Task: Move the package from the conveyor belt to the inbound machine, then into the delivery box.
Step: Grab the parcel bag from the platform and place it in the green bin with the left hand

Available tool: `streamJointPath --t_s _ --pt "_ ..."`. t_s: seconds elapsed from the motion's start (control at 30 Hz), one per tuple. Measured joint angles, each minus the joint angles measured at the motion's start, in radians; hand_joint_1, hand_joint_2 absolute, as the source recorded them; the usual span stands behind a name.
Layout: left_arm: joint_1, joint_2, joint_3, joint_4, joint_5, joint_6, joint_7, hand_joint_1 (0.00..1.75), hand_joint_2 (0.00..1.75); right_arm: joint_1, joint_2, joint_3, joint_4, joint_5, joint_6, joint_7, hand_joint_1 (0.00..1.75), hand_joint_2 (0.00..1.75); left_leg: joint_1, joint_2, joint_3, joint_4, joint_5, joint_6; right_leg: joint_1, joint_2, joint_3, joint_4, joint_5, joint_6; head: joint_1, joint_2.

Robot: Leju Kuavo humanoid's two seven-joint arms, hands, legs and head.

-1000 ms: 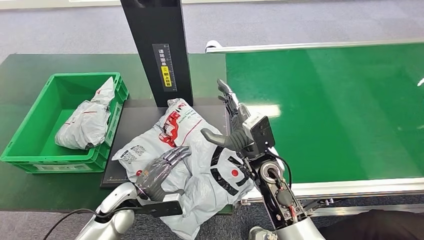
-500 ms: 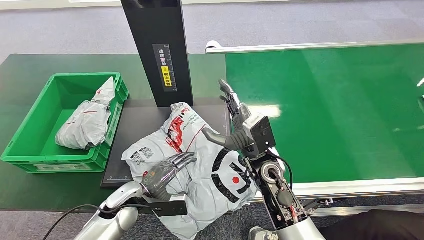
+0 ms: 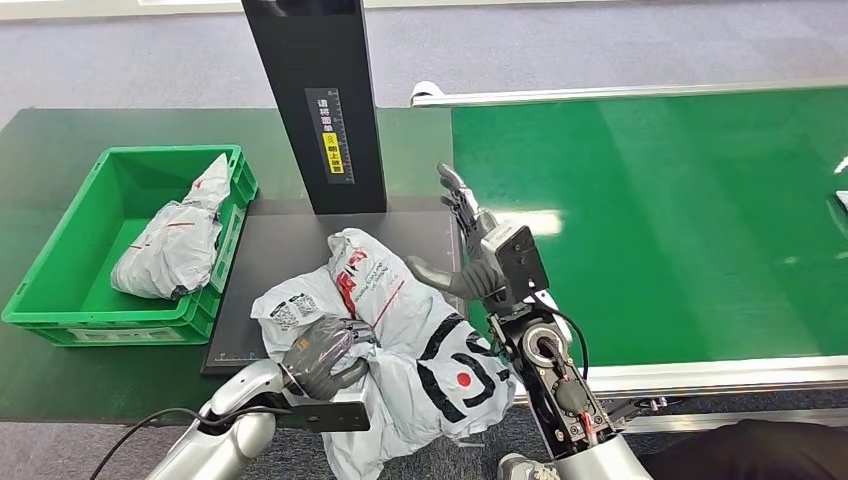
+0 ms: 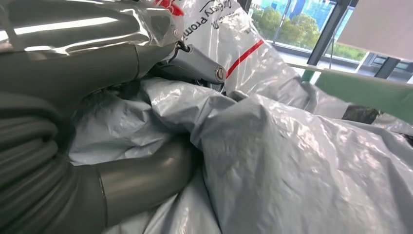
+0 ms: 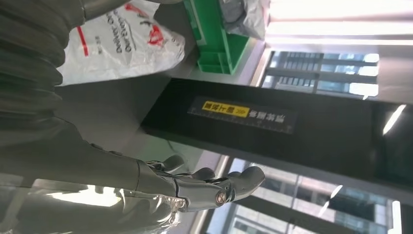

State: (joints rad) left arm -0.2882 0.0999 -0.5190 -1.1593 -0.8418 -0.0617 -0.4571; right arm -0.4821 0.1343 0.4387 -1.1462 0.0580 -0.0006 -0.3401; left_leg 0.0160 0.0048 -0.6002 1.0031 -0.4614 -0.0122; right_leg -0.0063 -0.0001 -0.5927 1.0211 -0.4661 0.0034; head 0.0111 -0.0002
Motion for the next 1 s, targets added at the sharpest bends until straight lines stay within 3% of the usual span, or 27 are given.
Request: streamJointPath --t_s 0.13,0.23,0.37,0.5,0.63,0.83,1.0 --pt "0.006 -0.001 0.005 -0.005 0.009 0.031 -0.002 1.75 1.75 0.0 0.0 -0.008 0.018 -0.033 -0.057 0.051 0.0 1.75 0.0 0.0 0.0 0.0 0.0 0.0 0.0 0.0 0.0 0.0 0.0 0.0 0.0 0.0" --pt "0.021 -0.009 0.023 -0.017 0.037 0.122 -0.015 1.75 1.75 0.0 0.005 -0.029 0.039 -0.099 -0.138 0.084 0.0 1.75 0.0 0.0 0.0 0.0 0.0 0.0 0.0 0.0 0.0 0.0 0.0 0.0 0.0 0.0" --pt "0.042 -0.024 0.07 -0.058 0.133 0.287 -0.058 1.44 1.75 -0.002 0.011 -0.044 0.068 -0.21 -0.209 0.103 0.0 1.75 0.0 0.0 -0.001 0.0 0.0 0.0 0.0 0.0 -0.001 0.0 0.0 0.0 0.0 0.0" --pt "0.065 -0.05 0.14 -0.152 0.281 0.445 -0.121 1.75 1.75 -0.016 0.016 -0.045 0.109 -0.321 -0.201 0.101 0.0 1.75 0.0 0.0 -0.002 0.0 0.0 0.0 0.0 0.0 -0.002 0.0 0.0 0.0 0.0 0.0" --pt "0.08 -0.067 0.217 -0.245 0.371 0.567 -0.169 1.75 1.75 -0.037 0.017 -0.032 0.144 -0.339 -0.193 0.095 0.0 1.75 0.0 0.0 -0.002 0.0 0.0 0.0 0.0 0.0 -0.002 0.0 0.0 0.0 0.0 0.0" --pt "0.098 -0.077 0.292 -0.345 0.377 0.687 -0.214 1.75 1.75 -0.049 0.016 -0.005 0.179 -0.337 -0.179 0.085 0.0 1.75 0.0 0.0 -0.002 0.0 0.0 0.0 0.0 0.0 -0.002 0.0 0.0 0.0 0.0 0.0" --pt "0.102 -0.084 0.367 -0.459 0.309 0.723 -0.238 1.75 1.75 -0.055 0.016 0.015 0.201 -0.342 -0.171 0.075 0.0 1.75 0.0 0.0 -0.002 0.0 0.0 0.0 0.0 0.0 -0.002 0.0 0.0 0.0 0.0 0.0"
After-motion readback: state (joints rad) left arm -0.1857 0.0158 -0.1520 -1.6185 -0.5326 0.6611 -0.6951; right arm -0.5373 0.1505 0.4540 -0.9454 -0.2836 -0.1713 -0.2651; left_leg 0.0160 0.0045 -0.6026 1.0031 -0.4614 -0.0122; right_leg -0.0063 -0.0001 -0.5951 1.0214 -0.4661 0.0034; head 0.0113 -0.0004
